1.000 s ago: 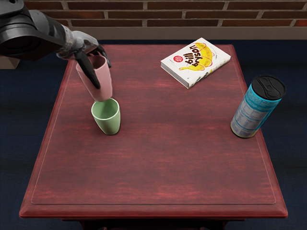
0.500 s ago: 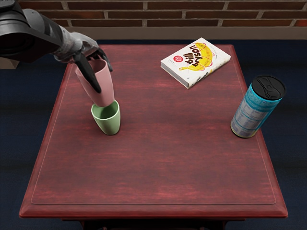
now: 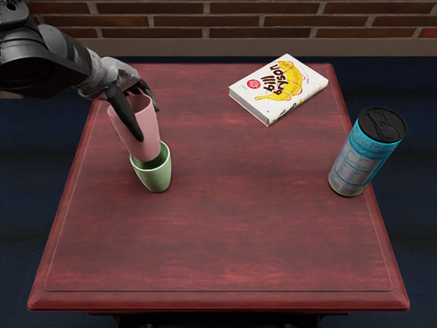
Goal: Pick up cup and place in cup with left hand
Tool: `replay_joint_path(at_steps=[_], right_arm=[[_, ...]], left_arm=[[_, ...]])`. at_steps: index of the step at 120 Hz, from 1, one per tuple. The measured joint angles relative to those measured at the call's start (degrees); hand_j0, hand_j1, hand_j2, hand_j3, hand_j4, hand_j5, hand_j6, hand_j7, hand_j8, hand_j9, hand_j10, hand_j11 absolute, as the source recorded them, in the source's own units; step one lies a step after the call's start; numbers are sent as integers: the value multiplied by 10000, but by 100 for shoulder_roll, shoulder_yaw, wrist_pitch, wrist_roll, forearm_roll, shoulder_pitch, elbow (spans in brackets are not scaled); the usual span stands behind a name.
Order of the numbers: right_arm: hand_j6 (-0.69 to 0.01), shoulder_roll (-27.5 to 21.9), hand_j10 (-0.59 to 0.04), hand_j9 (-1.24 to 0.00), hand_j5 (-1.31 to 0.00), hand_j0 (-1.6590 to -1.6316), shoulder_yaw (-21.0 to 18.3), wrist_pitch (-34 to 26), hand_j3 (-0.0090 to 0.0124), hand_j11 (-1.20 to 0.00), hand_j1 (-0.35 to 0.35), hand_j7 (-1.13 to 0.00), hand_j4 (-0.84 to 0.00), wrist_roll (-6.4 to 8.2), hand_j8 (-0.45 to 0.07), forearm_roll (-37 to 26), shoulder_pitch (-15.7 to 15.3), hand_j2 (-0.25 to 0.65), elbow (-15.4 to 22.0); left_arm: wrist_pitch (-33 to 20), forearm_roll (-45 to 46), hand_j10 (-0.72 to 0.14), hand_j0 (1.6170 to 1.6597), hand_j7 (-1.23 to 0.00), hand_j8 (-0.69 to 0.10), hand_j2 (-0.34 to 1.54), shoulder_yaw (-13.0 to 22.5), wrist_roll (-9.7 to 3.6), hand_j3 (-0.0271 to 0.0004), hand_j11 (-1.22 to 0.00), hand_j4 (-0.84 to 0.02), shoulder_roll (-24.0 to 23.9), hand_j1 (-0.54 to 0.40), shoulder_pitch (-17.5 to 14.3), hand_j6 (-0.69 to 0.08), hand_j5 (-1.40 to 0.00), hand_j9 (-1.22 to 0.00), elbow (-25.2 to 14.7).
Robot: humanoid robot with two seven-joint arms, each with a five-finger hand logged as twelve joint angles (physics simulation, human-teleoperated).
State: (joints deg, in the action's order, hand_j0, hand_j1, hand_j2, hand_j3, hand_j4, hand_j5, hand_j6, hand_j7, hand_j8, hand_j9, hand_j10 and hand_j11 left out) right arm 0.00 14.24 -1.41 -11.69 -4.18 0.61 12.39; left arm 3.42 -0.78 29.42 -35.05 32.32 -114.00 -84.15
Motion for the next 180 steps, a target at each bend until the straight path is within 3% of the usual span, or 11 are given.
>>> replay_joint_path(at_steps=[63,77,89,110,117,128,141,158,180], right_arm=[[-309,0,-310,-404,-404,-16581,0,0,0,-404,-3117,-405,-309,-1,-310,-3,0,-64,0],[-309,0,-310,-404,-404,-16581,0,0,0,-404,-3117,-404,-309,-1,-309,-3,4,-64,0],[-309,0,-310,-404,-404,-16581,0,0,0,-404,-3117,-404,-309,-2,-310,-4,12,-64,0],[-309,0,-310,-404,-404,-16581,0,0,0,-404,-3117,-404,-309,-1,-309,-2,23,-64,0],[-309,0,-310,-404,-404,-16581,0,0,0,-404,-3117,-404,-309,-1,-310,-1,24,-64,0],[-309,0,-310,-404,-404,-16581,0,0,0,-404,-3117,-404,-310,0,-310,1,26,-64,1],[-310,0,-310,-404,-404,-16581,0,0,0,-404,-3117,-404,-310,0,-310,3,26,-64,5],[-310,0,-311,-404,-404,-16581,0,0,0,-404,-3117,-404,-310,0,-310,4,26,-64,6],[-310,0,-311,-404,-404,-16581,0,0,0,-404,-3117,-404,-310,0,-311,4,26,-63,8]], left_arm=[[-324,-72,-1820,16468,-9820,-524,582,117,0,0,-9453,-3296,-218,-1759,9,-973,-10373,-9606,-5],[-393,-63,-1679,16466,-9834,-226,793,126,1,0,-9487,-3224,-303,-1942,33,-885,-10374,-9771,-6],[-441,-58,-1870,16455,-9823,-668,796,130,2,0,-9565,-3447,-314,-1860,35,-973,-10369,-9898,-3],[-447,-45,-1870,16455,-9844,-563,1032,132,1,0,-9445,-3270,-344,-1874,13,-897,-10705,-10074,-2],[-479,-46,-2079,16483,-8512,-802,1073,130,3,0,-8205,-3096,-341,-1491,15,-1309,-9325,-8778,30],[-608,-28,-1360,16518,-5474,-546,694,119,4,0,-5278,-2009,-341,275,9,-869,-5993,-5644,69],[-669,-16,-804,16544,-3221,-328,411,115,5,0,-3105,-1186,-341,1601,0,-518,-3526,-3320,78],[-699,-11,-408,16562,-1610,-173,208,117,5,0,-1551,-600,-349,2549,-5,-269,-1763,-1659,82],[-709,-10,-173,16573,-657,-82,88,120,5,0,-632,-253,-387,3109,6,-122,-719,-676,85]])
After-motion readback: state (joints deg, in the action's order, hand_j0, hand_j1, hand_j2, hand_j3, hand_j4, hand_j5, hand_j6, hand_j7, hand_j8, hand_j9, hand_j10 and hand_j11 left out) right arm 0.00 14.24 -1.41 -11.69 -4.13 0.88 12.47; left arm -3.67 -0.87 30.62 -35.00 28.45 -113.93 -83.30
